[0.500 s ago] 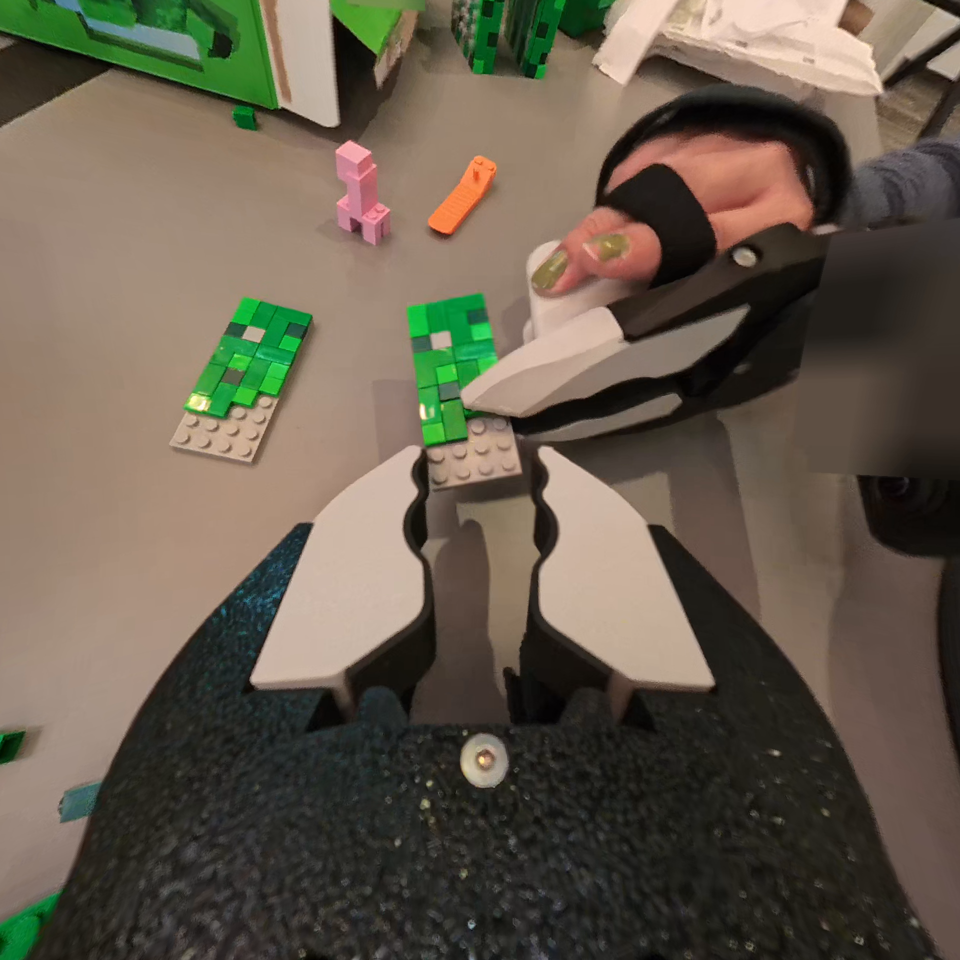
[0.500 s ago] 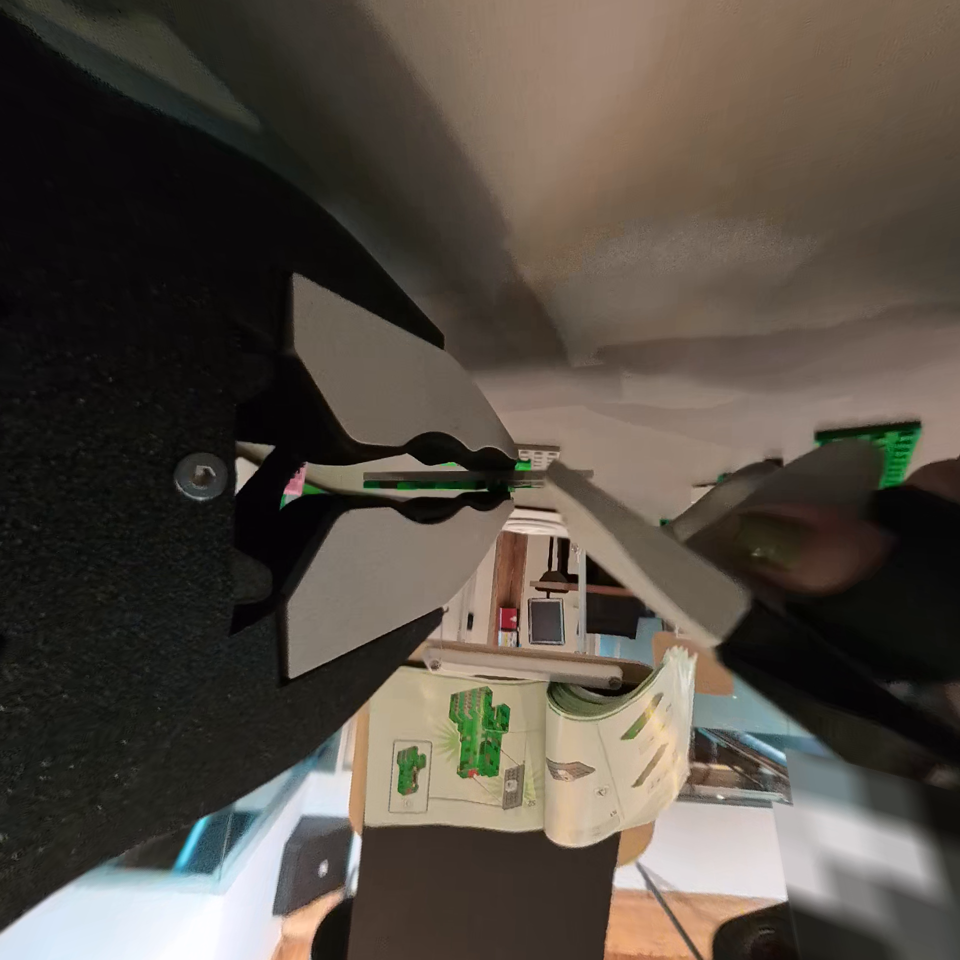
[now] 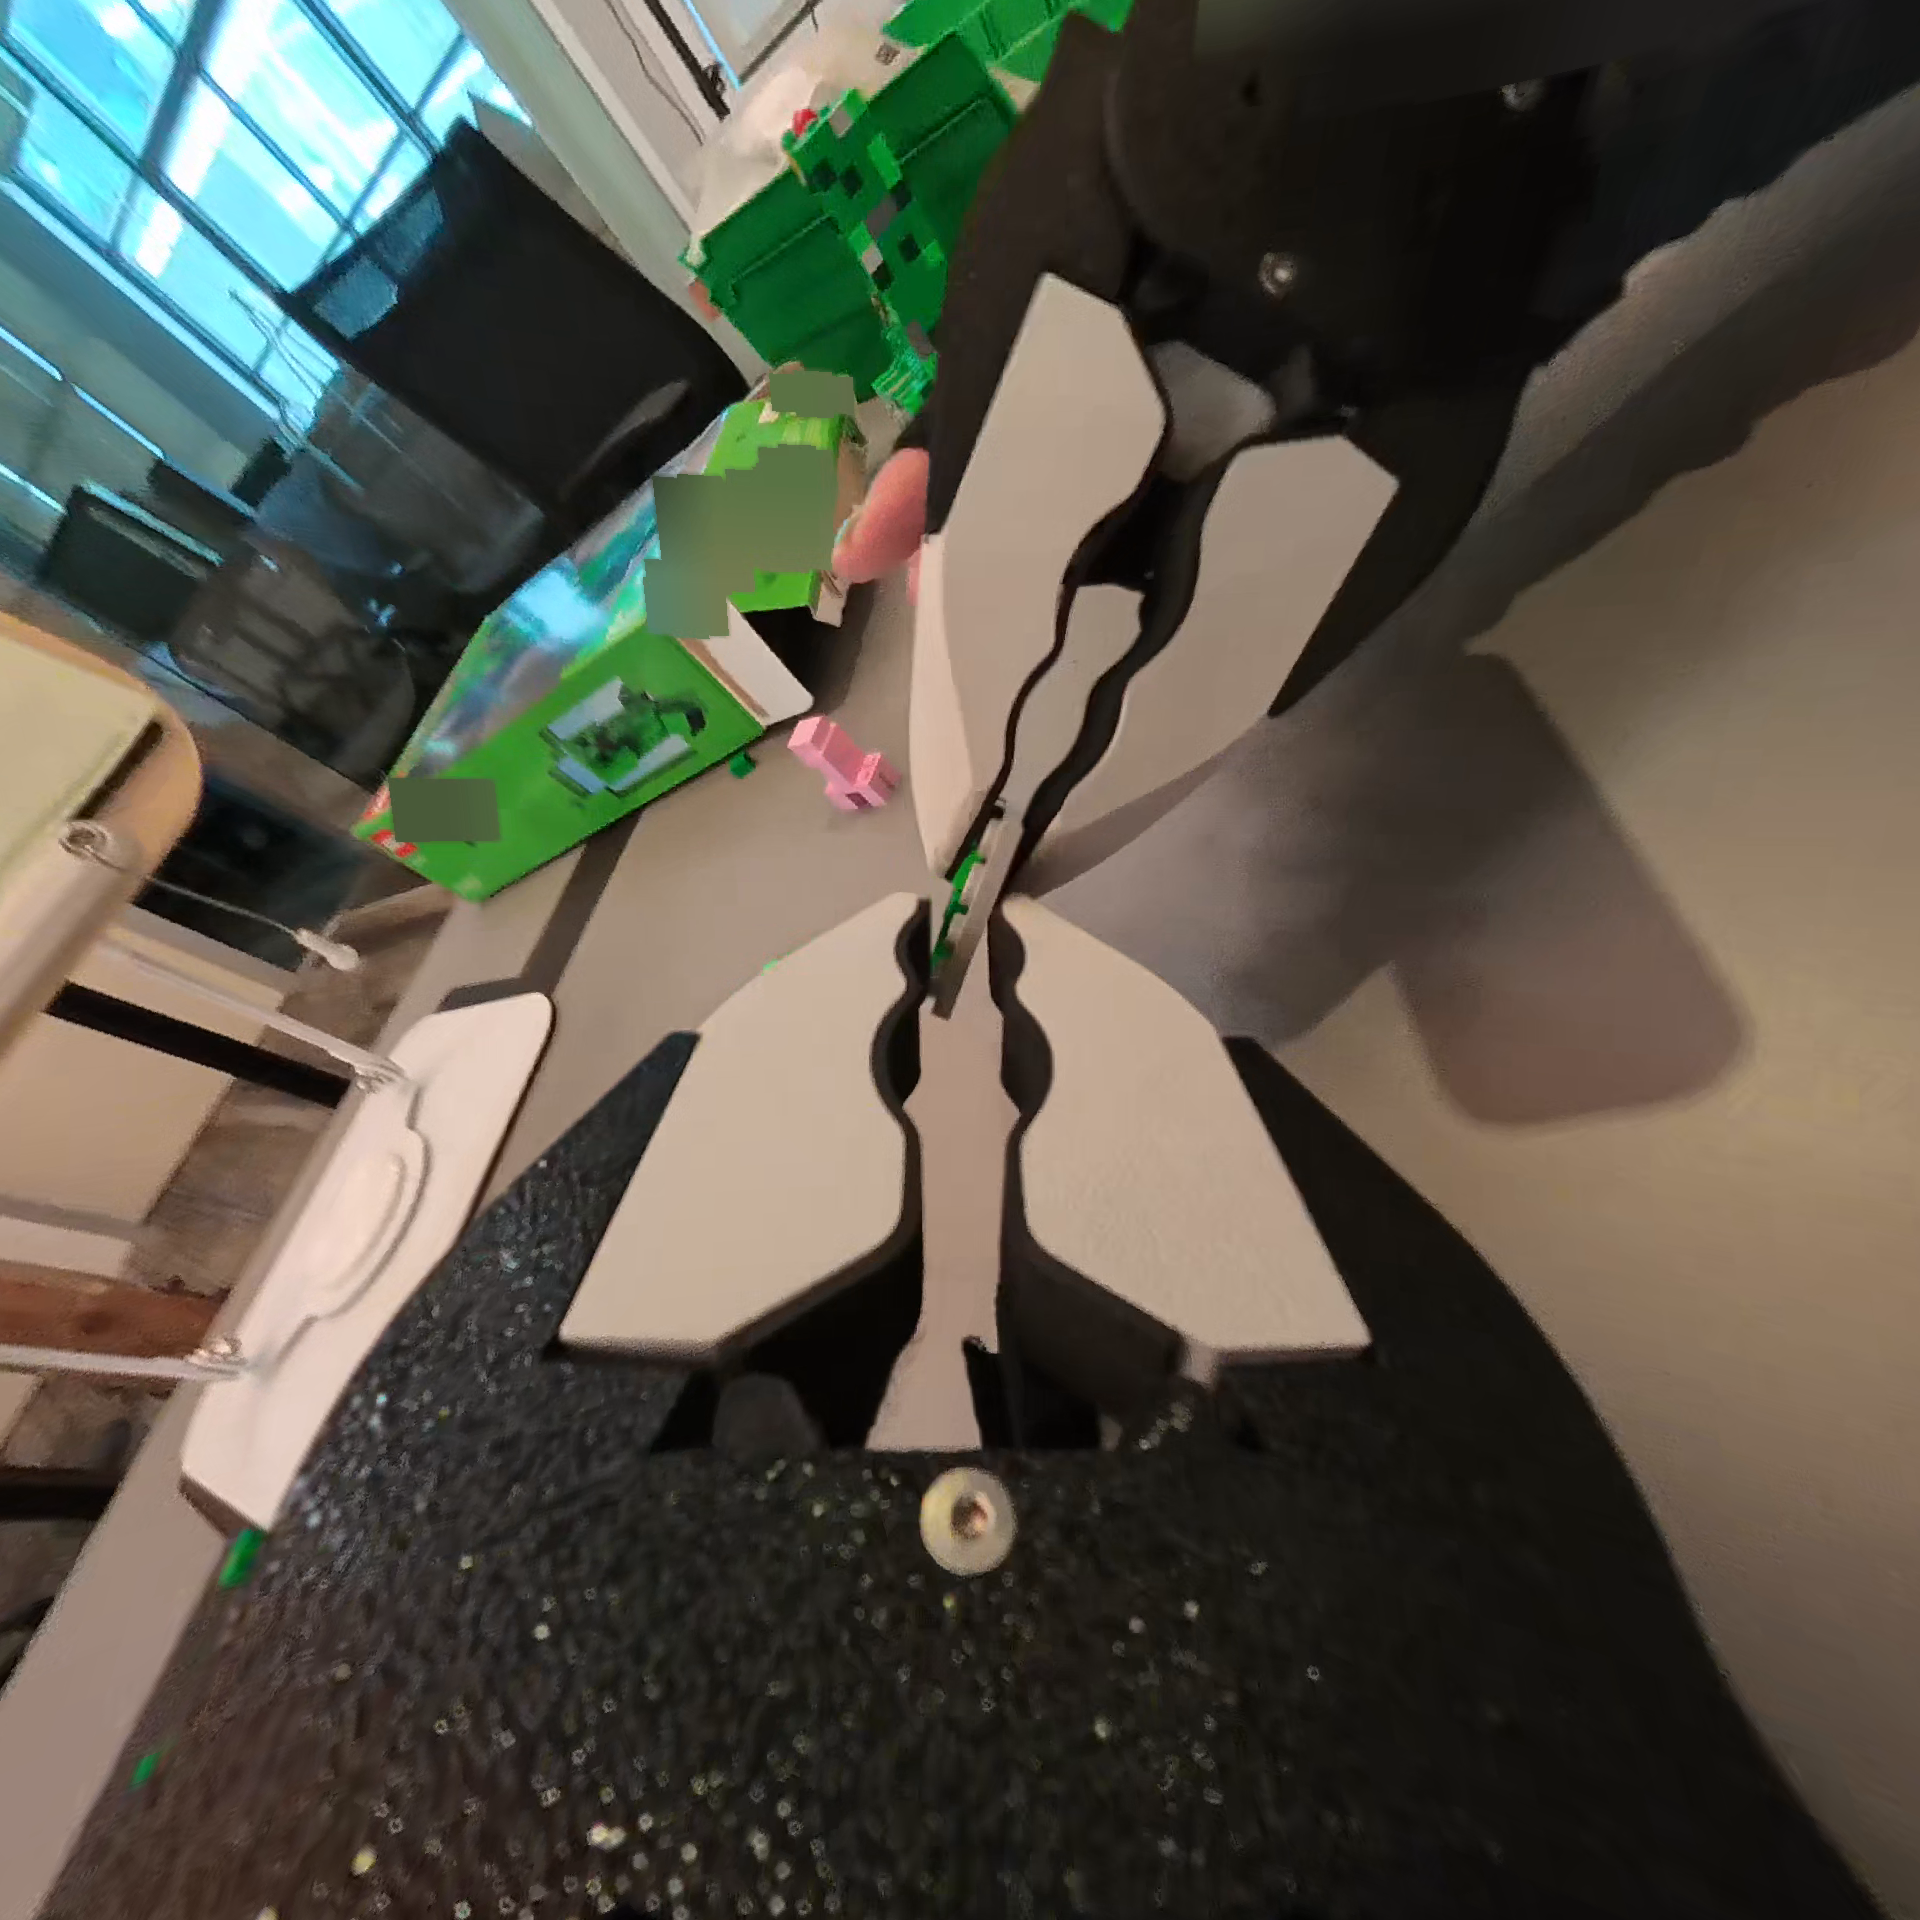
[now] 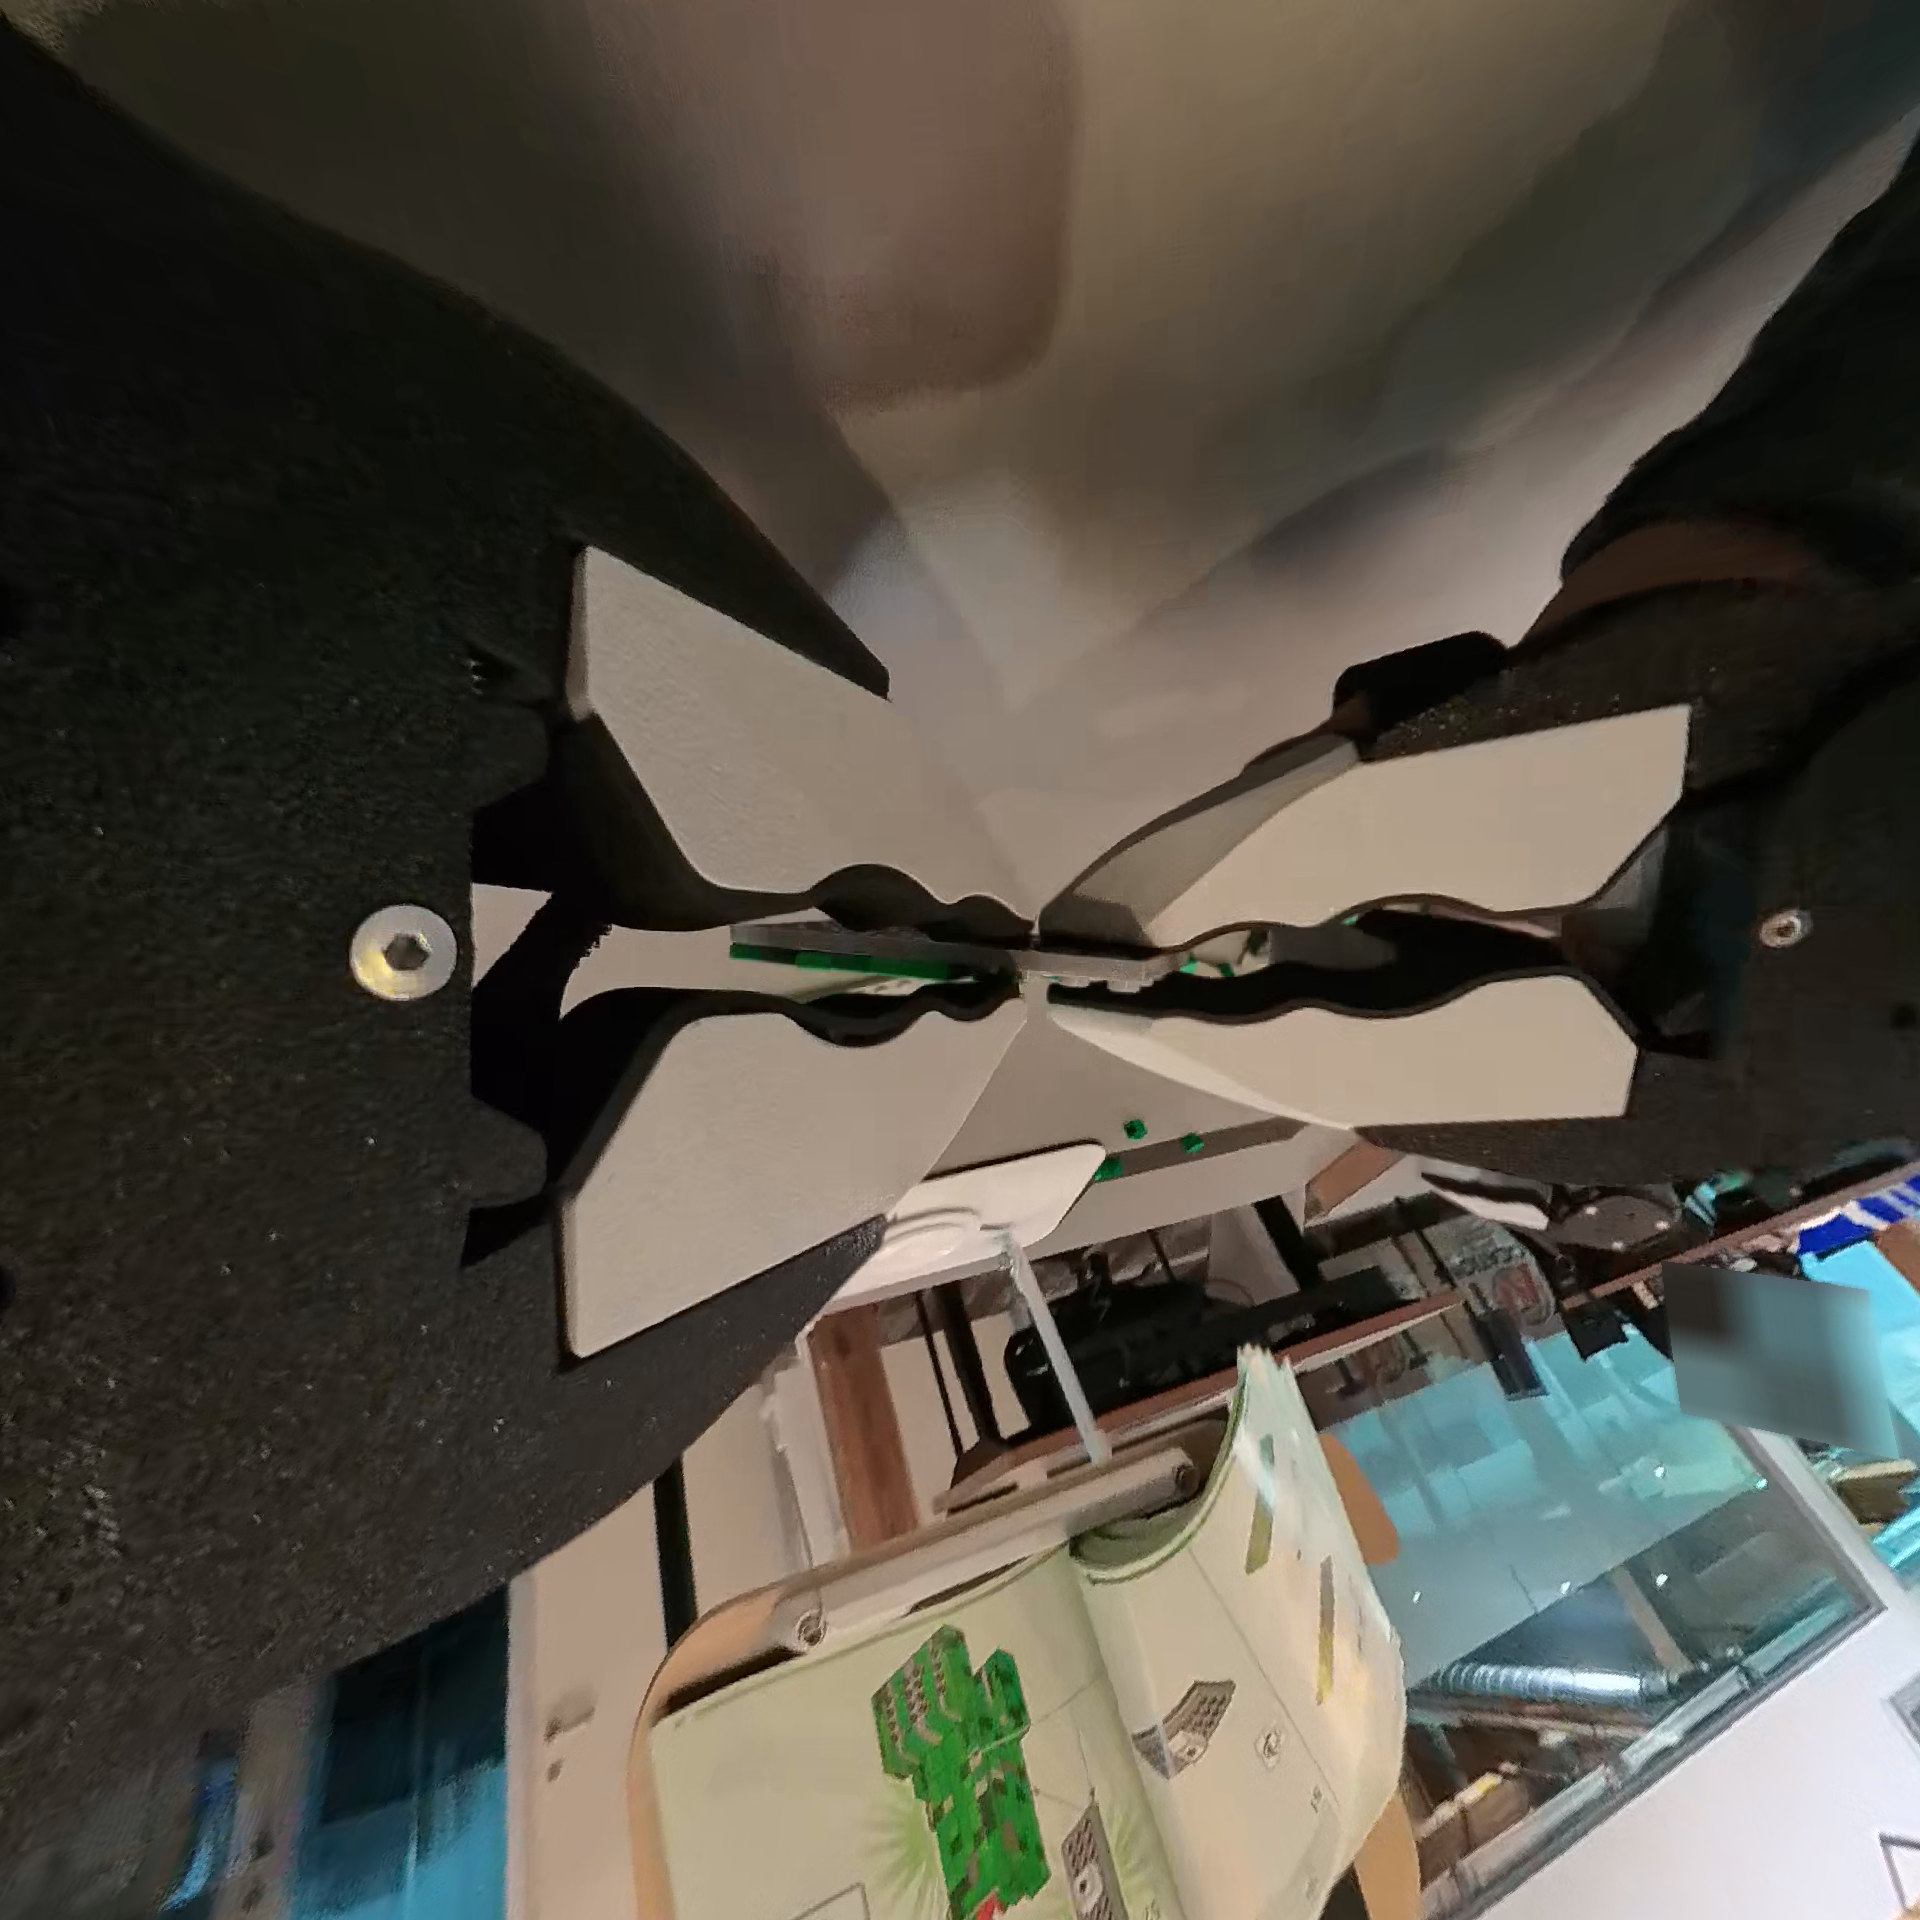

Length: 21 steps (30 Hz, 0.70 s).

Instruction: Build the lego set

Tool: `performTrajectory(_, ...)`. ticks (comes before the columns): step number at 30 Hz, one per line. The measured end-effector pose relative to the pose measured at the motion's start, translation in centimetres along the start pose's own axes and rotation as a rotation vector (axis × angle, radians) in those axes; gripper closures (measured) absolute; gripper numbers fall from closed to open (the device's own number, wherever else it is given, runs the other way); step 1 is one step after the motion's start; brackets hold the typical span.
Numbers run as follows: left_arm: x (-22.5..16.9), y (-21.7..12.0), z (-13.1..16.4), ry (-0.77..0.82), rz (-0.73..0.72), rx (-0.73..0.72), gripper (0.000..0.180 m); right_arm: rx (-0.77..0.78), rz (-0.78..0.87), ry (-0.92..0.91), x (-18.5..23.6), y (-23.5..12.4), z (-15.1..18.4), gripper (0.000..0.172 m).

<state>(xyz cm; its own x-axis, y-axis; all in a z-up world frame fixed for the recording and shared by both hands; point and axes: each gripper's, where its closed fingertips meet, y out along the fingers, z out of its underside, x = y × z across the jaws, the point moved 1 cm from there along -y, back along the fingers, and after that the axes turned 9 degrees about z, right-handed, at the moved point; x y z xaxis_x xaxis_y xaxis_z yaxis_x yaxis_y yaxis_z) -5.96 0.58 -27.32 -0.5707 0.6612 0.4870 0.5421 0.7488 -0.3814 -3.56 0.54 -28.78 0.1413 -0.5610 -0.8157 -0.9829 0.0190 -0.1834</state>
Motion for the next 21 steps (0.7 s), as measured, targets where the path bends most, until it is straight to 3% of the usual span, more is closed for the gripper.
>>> performTrajectory(5,-1.0,0.1,-0.4,0.121,0.012,0.033,0.175,-0.007,-0.12,0.03,0.6,-0.7,-0.2,0.165)
performTrajectory(18,-2.2,0.1,-1.6,0.154,0.069,-0.049,0.175,-0.048,-0.392,0.262,0.7,-2.3,-1.0,0.166)
performTrajectory(21,-1.7,0.3,-1.3,0.076,0.043,-0.037,0.175,-0.048,-0.314,0.203,0.3,-1.4,-0.2,0.166)
